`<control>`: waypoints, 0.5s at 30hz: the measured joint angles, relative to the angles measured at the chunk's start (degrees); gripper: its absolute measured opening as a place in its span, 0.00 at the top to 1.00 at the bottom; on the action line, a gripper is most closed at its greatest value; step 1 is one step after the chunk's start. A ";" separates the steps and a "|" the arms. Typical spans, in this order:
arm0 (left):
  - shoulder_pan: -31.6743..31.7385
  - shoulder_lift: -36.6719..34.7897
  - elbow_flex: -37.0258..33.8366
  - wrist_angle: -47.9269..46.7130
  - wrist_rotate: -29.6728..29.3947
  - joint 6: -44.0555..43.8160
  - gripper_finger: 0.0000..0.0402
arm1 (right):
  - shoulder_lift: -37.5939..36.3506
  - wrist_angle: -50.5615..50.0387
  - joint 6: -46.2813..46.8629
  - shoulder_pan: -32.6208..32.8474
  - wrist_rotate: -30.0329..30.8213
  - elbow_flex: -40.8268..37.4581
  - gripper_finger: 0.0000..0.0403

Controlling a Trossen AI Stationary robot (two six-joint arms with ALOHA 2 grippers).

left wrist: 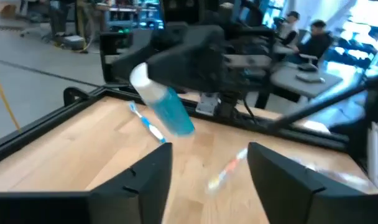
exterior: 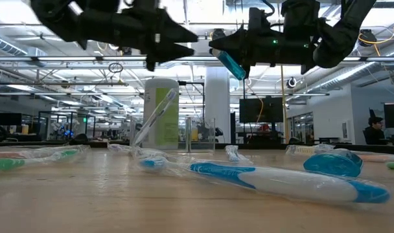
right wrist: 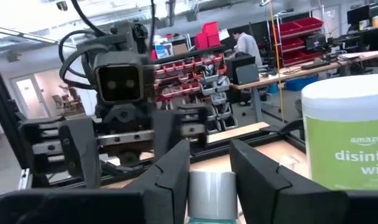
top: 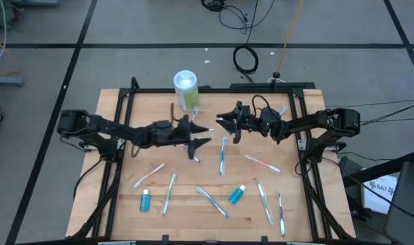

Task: Pick & Place toothbrushing station
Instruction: Put the top mouthwash into the center of the transparent organizer

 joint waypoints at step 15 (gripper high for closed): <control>2.39 13.89 13.20 -3.39 -0.96 -4.55 0.39 | 0.00 0.58 0.01 0.07 -0.02 0.00 0.76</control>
